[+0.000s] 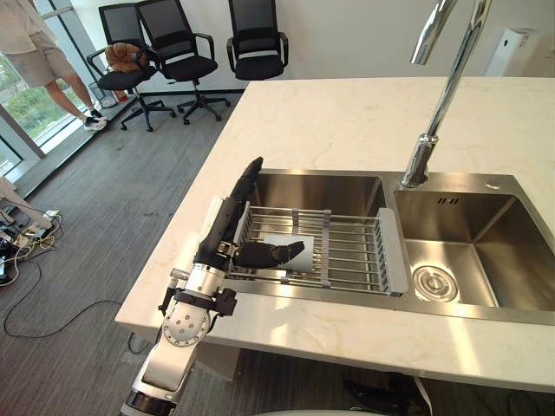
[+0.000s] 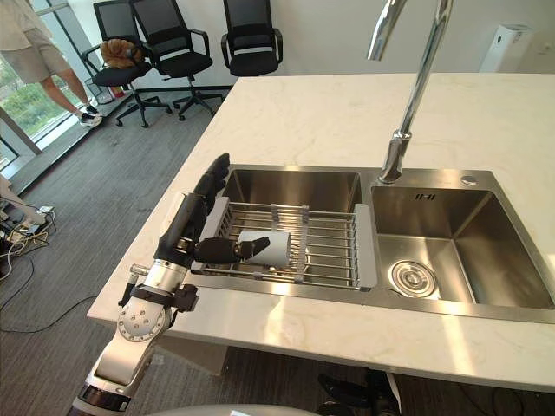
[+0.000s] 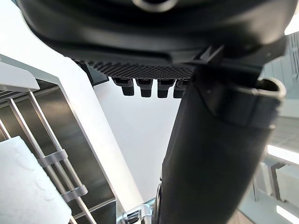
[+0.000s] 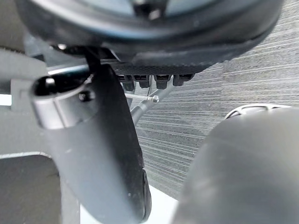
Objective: Walk over to the sink, pick up the cup, carry it to the dishwasher, place the cup inside the dishwasher, then close the dishwasher door
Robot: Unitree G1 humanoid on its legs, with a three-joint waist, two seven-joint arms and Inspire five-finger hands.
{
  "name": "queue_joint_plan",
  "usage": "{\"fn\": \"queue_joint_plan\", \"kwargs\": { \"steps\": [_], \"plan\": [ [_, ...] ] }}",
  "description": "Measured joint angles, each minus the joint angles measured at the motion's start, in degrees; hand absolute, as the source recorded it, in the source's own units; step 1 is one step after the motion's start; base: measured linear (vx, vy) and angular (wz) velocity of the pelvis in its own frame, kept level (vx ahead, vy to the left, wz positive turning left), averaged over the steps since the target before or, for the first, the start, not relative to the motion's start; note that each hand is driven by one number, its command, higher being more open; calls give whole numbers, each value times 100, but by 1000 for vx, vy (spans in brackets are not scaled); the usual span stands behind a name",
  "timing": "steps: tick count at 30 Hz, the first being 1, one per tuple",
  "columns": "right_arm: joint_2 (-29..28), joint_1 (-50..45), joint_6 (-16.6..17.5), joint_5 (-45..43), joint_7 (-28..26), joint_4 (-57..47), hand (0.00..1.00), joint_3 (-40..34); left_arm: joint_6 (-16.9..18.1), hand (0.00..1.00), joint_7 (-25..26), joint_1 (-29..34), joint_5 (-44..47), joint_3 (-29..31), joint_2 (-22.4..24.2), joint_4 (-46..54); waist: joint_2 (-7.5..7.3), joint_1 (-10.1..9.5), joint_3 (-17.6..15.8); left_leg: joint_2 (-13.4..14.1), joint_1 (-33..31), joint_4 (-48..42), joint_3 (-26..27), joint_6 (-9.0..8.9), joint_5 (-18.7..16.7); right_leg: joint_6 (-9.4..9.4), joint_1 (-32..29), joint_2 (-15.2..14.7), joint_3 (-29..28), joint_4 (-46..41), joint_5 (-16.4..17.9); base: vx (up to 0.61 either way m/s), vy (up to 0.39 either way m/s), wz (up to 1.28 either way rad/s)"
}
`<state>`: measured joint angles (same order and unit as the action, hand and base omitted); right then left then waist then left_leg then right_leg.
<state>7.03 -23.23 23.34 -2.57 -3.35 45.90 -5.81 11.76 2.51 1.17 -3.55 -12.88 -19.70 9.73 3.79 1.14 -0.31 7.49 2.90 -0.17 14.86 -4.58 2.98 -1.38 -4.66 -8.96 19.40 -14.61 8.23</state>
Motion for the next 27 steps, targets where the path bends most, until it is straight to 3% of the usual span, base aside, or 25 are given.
{"fn": "queue_joint_plan", "kwargs": {
  "steps": [3, 7, 13, 18, 20, 27],
  "plan": [
    [22, -26, -48, -2, -18, 92, 100, 21, -187, 100, -2, -202, -100, -14, -138, -197, -1, 36, 33, -7, -2, 39, 5, -16, 11, -1, -27, -1, 1, 3, -1, -37, 4, 0],
    [46, -15, -54, 0, -29, 99, 100, 53, -294, 100, -7, -587, -95, -231, -619, -538, 11, 59, 41, 30, -48, 122, -5, -15, 12, -14, -2, 100, 44, 220, -253, -38, 23, 2],
    [51, 11, -54, -1, -28, 109, 100, 64, -430, 100, -8, -814, -89, -234, -888, -860, 18, 126, 45, 19, -116, 140, -6, -3, 21, 0, 14, 152, 52, 459, -404, -54, 27, 0],
    [75, 9, -54, 0, -42, 120, 100, 71, -595, 100, -45, -1119, -227, -295, -984, -1050, 35, 129, 35, -13, -146, 161, -17, 52, 56, -6, 10, 176, -43, 551, -481, -91, 28, 6],
    [129, -15, -59, 3, -43, 119, 100, 159, -619, 100, -54, -1169, -225, -385, -1068, -1079, 53, 149, 6, -16, -162, 178, -9, 155, -48, -20, 2, 194, -76, 579, -548, -78, 27, 0],
    [180, -110, -82, 10, -47, 0, 100, 203, -810, 100, -147, -1313, -213, -501, -1081, -1627, 138, 269, -56, -20, -187, 182, 48, 175, -72, -35, -1, 182, -185, 657, -706, -21, 19, -6]
  ]
}}
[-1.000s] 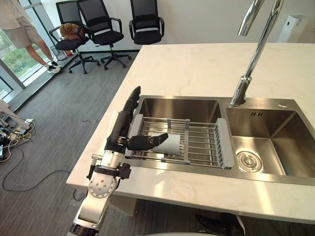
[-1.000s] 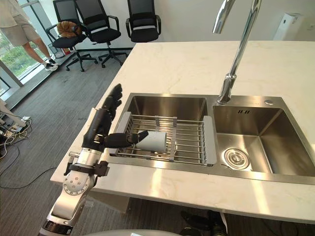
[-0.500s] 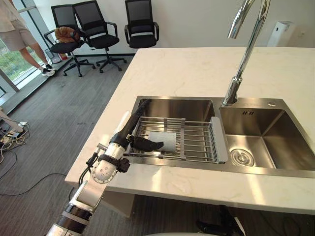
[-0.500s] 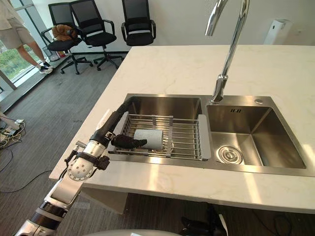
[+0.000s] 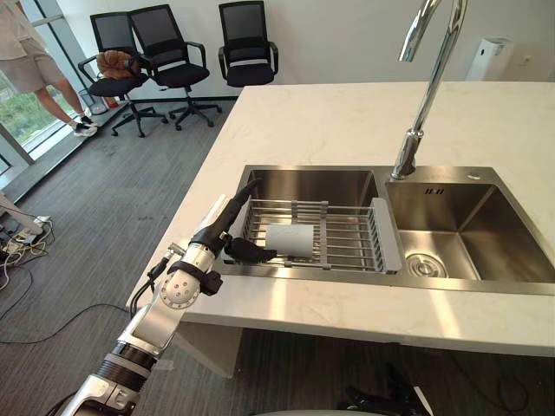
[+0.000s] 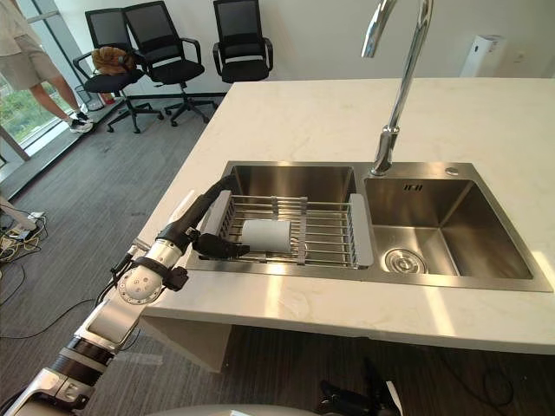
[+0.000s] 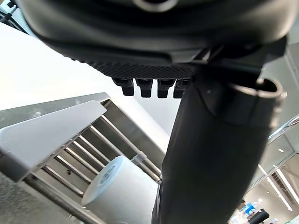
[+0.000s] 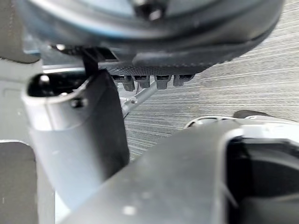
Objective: Walk over to the sink, pick up the cup, carry it to the dishwasher, place the cup inside the dishwasher, then close the dishwasher door
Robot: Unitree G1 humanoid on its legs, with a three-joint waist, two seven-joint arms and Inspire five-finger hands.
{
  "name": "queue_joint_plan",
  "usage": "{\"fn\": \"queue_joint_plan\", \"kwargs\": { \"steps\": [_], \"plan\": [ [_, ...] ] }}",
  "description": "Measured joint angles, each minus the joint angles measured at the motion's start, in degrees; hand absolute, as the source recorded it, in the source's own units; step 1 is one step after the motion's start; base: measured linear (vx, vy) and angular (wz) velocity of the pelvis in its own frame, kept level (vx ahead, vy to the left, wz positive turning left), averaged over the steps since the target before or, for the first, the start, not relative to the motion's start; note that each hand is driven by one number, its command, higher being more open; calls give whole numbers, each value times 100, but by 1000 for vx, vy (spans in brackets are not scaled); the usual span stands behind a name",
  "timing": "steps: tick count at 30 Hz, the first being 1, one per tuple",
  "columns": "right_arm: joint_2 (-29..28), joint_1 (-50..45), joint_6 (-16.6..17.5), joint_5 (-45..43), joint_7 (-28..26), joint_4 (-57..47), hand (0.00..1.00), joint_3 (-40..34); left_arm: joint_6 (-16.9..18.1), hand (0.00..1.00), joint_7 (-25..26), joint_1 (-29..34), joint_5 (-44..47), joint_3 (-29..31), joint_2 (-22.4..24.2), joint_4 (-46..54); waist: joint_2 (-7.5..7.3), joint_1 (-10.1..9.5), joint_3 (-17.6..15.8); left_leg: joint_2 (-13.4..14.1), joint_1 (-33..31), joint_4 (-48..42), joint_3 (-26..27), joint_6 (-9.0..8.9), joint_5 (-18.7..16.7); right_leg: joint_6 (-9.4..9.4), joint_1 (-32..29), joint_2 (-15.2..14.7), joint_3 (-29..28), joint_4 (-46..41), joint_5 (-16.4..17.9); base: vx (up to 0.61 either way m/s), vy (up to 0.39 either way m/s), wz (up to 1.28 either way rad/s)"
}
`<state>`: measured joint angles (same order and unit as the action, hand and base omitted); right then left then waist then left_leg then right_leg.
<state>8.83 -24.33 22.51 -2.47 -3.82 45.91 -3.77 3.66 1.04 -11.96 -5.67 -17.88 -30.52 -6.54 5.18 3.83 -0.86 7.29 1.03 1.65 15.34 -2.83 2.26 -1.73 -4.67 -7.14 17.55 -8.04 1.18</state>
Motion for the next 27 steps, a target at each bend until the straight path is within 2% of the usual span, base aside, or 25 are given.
{"fn": "queue_joint_plan", "kwargs": {
  "steps": [2, 3, 9, 11, 20, 27],
  "plan": [
    [26, -1, -116, -7, 3, -89, 100, 44, -13, 100, -62, -50, 2, -88, -10, -71, 16, 13, -10, 3, 16, 1, -16, -25, 20, -12, 3, -11, 13, -50, 3, 71, -8, 11],
    [103, 2, -395, -94, 80, -226, 100, 187, -12, 100, -131, -334, 164, -243, -15, -276, 33, 21, -29, -20, 58, 12, -101, -94, 65, -26, 17, -59, 98, -207, 110, 79, -10, 22],
    [155, 67, -615, -99, 144, -301, 100, 243, -24, 100, -125, -647, 245, -396, -34, -459, 69, 26, -54, -27, 57, 12, -159, -101, 64, -50, 45, -75, 156, -208, 154, 10, -3, 7],
    [218, 146, -861, -249, 190, -298, 100, 361, -40, 100, -120, -778, 293, -460, -40, -535, 70, 32, -60, -34, 51, 13, -183, -104, 66, -50, 49, -86, 177, -207, 153, -11, 5, 5],
    [233, 190, -1027, -314, 299, -296, 100, 402, -41, 100, -120, -1108, 563, -525, -54, -536, 67, 19, -79, -34, 42, 22, -300, -134, 83, -41, 127, -89, 297, -152, 146, 7, -4, 7],
    [244, 241, -1147, -433, 304, -230, 100, 410, -109, 100, -148, -1173, 71, -587, -54, -562, 67, 9, -88, -28, 52, 21, -364, -215, 92, -48, 209, -82, 364, -74, 142, 4, -2, 4]
  ]
}}
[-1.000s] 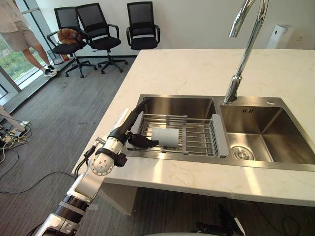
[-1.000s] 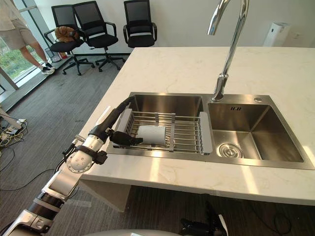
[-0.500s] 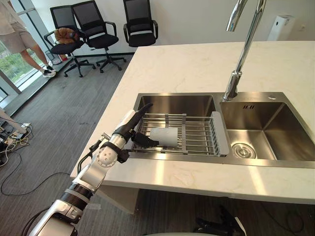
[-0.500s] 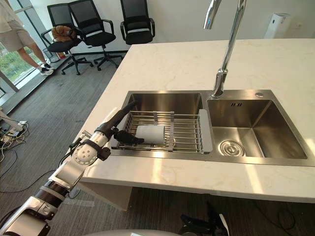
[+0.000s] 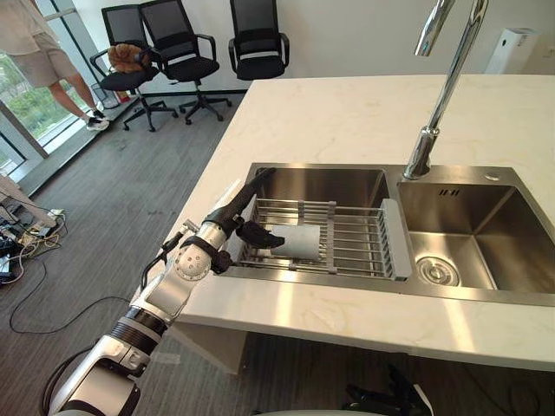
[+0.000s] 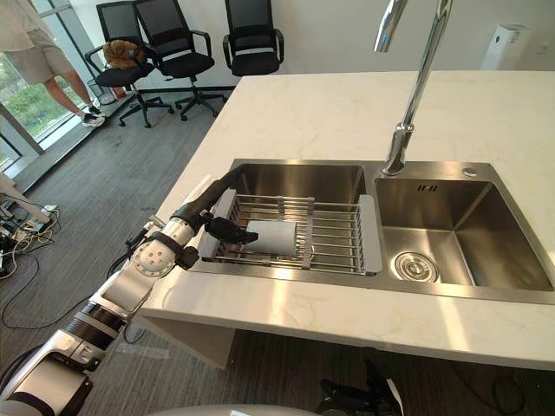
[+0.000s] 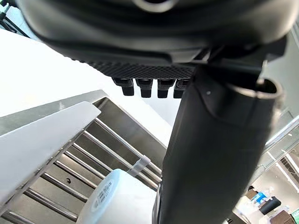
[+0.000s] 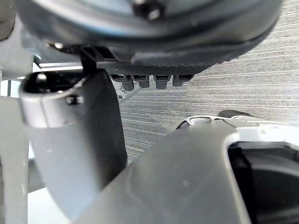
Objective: Walk over to the sink, pick up the cup, carry it to the dishwasher, place the cup inside the dishwasher, then close the dishwasher door
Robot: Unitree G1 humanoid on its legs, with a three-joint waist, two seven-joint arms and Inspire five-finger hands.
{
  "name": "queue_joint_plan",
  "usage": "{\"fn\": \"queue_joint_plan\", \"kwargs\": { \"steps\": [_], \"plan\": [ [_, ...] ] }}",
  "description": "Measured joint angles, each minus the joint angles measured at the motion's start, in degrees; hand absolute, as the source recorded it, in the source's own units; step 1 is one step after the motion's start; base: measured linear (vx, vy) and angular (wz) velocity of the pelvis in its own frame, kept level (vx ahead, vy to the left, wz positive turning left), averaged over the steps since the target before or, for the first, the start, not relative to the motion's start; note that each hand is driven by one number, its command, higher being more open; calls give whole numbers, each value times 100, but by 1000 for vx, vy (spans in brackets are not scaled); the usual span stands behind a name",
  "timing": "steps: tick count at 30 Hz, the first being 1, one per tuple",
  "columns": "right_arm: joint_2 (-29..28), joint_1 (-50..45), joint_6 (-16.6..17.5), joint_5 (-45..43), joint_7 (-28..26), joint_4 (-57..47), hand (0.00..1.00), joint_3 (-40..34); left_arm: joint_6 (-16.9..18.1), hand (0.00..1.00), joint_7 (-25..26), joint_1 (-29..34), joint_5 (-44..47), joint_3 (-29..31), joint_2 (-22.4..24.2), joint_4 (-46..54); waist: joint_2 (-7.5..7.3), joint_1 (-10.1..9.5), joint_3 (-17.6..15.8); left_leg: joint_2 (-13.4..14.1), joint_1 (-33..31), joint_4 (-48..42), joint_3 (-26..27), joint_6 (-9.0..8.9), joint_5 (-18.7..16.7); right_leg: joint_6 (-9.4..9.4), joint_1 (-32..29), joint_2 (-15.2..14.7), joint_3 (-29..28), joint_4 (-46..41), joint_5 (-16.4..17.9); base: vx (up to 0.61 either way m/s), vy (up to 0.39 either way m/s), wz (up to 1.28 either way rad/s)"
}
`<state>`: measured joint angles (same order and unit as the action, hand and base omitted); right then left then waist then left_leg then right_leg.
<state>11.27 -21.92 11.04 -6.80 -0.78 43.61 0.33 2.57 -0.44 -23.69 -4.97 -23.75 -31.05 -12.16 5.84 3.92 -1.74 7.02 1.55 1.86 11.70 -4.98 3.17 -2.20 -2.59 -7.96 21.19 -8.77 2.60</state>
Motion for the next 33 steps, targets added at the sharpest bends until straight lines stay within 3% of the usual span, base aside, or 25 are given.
{"fn": "queue_joint_plan", "kwargs": {
  "steps": [10, 16, 25, 33],
  "plan": [
    [1, 108, -176, -103, 38, 59, 100, 4, -387, 100, -257, -215, -535, -568, 77, -231, -14, 15, -37, -7, -3, 23, -5, -195, 122, 11, 49, 9, 29, 179, -8, -7, -3, 0],
    [2, 127, -268, -108, 94, 59, 100, 5, -482, 100, -257, -410, -1084, -716, 156, -401, -16, 17, -41, -17, -3, 23, 1, -183, 143, 14, 59, 12, 25, 209, -18, 0, 0, 0],
    [6, 205, -393, -113, 105, 74, 100, 18, -578, 100, -11, -503, -1508, -836, 329, -627, -38, 38, -112, -103, -6, 179, 7, -140, 538, 47, 119, -5, 56, 380, -71, -12, -22, 3],
    [55, 246, -436, -270, 136, 75, 100, 119, -584, 100, 44, -515, -2169, -942, 389, -628, -27, 115, -127, -138, -7, 179, 14, -59, 628, 60, 186, 17, 81, 475, -84, -3, -16, 2]
  ]
}}
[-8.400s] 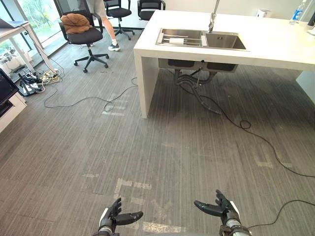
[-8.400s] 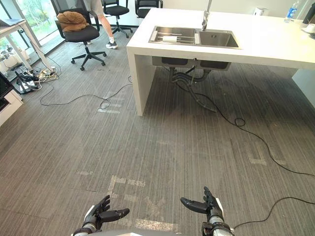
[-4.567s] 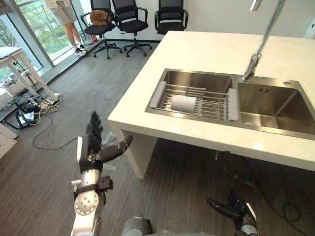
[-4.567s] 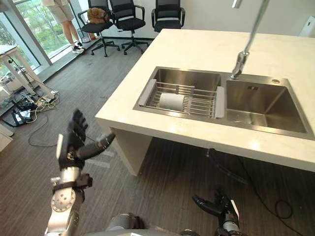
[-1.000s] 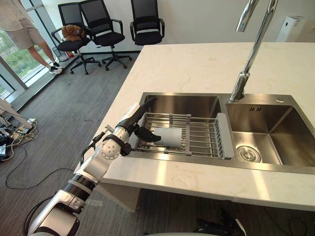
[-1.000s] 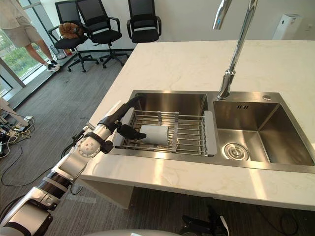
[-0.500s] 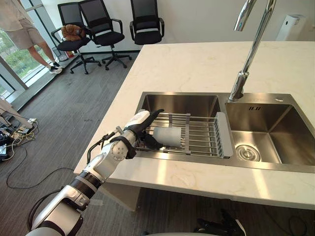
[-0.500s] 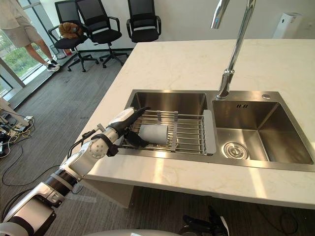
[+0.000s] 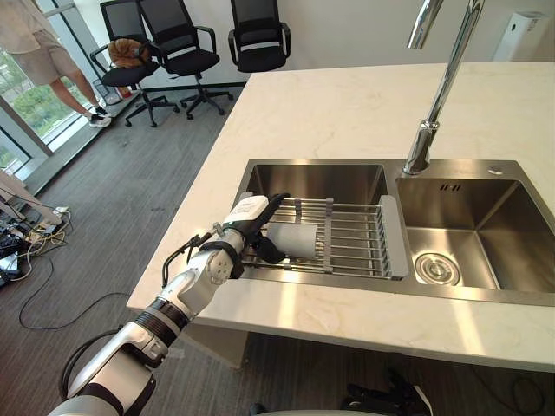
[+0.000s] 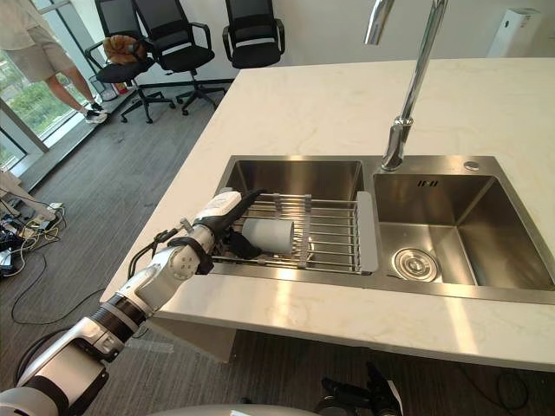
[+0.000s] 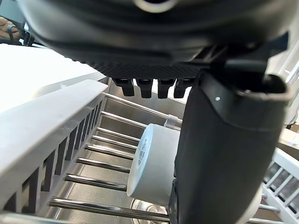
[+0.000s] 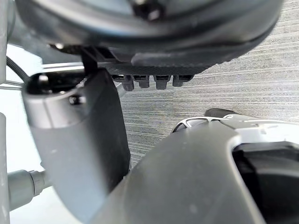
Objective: Walk over to the sink, pick up the cup, carry it to the dishwasher, place the cup inside the dishwasher, then close the dishwasher door
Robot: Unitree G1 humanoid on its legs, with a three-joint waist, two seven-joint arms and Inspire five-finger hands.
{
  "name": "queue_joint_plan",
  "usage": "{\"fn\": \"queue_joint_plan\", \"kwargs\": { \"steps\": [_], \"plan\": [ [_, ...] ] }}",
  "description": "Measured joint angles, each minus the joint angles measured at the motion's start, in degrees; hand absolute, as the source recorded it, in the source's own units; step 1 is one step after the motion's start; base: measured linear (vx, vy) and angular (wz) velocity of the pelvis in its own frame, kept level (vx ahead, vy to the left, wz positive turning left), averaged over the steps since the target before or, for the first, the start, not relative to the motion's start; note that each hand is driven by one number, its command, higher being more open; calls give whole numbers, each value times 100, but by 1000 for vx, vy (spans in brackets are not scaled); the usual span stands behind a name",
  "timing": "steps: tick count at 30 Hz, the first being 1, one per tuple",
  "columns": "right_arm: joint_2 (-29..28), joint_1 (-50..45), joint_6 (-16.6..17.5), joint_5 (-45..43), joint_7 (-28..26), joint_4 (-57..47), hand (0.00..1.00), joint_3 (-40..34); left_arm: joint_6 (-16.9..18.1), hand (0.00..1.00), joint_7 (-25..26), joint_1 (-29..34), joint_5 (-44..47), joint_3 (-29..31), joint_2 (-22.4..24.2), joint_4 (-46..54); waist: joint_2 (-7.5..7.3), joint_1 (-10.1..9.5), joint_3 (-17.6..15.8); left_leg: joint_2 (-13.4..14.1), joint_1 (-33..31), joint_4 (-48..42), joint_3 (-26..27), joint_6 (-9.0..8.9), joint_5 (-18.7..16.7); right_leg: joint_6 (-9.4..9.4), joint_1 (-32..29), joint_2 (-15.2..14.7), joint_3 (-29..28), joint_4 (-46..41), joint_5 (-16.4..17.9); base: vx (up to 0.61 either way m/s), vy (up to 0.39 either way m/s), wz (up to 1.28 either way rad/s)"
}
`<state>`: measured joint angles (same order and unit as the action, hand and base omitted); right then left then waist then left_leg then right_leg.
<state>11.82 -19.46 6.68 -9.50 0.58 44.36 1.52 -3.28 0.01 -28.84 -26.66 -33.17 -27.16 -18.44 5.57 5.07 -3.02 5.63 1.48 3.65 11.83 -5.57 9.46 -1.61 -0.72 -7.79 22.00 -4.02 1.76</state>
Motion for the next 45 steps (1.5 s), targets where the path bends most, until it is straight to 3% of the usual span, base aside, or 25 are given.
{"fn": "queue_joint_plan", "kwargs": {
  "steps": [13, 14, 26, 33, 38, 42, 45],
  "plan": [
    [51, 110, -143, -5, -2, -5, 100, 53, -338, 100, -621, -324, -1001, -501, 135, -70, 31, 73, -66, -52, -5, 3, 9, 147, 128, 14, 7, -36, -16, 7, -1, 0, 0, 0],
    [51, 111, -152, -6, 0, -6, 100, 53, -352, 0, -654, -357, -1086, -555, 139, -71, 31, 73, -67, -53, -5, 3, 8, 147, 128, 14, 7, -37, -16, 7, -1, 0, 0, 0],
    [90, 244, -189, -40, 69, -16, 100, 143, -764, 0, -1044, -746, -1363, -1010, 223, -126, 46, 215, -194, -79, 15, 18, 9, 147, 128, 9, 51, -60, -1, 12, 0, 0, 0, 0],
    [160, 260, -194, -43, 82, -44, 100, 231, -873, 0, -686, -778, -804, -1075, 134, -194, 98, 225, -230, -81, 30, 44, -1, 144, 125, -2, 91, -60, 23, 22, -3, -10, -3, 2],
    [201, 222, -193, -42, 81, -153, 100, 229, -550, 0, 58, -757, -187, -1198, 6, -258, 175, 228, -311, -13, 109, 124, -15, 51, -3, -43, 169, -20, 101, 37, -24, -13, 6, 5],
    [228, 105, -185, -40, 79, -435, 100, 219, -132, 0, 585, -698, 138, -1190, 26, -132, 250, 203, -361, 149, 106, -16, -2, 124, -531, -132, 91, 46, 114, -271, 110, 18, 36, 1],
    [221, 37, -89, -44, 68, -551, 100, 208, 198, 0, 857, -435, 405, -810, -67, 419, 236, 180, -366, 32, 109, -41, 24, 189, -590, -178, -66, -124, 55, -650, 250, 48, 52, -1]
  ]
}}
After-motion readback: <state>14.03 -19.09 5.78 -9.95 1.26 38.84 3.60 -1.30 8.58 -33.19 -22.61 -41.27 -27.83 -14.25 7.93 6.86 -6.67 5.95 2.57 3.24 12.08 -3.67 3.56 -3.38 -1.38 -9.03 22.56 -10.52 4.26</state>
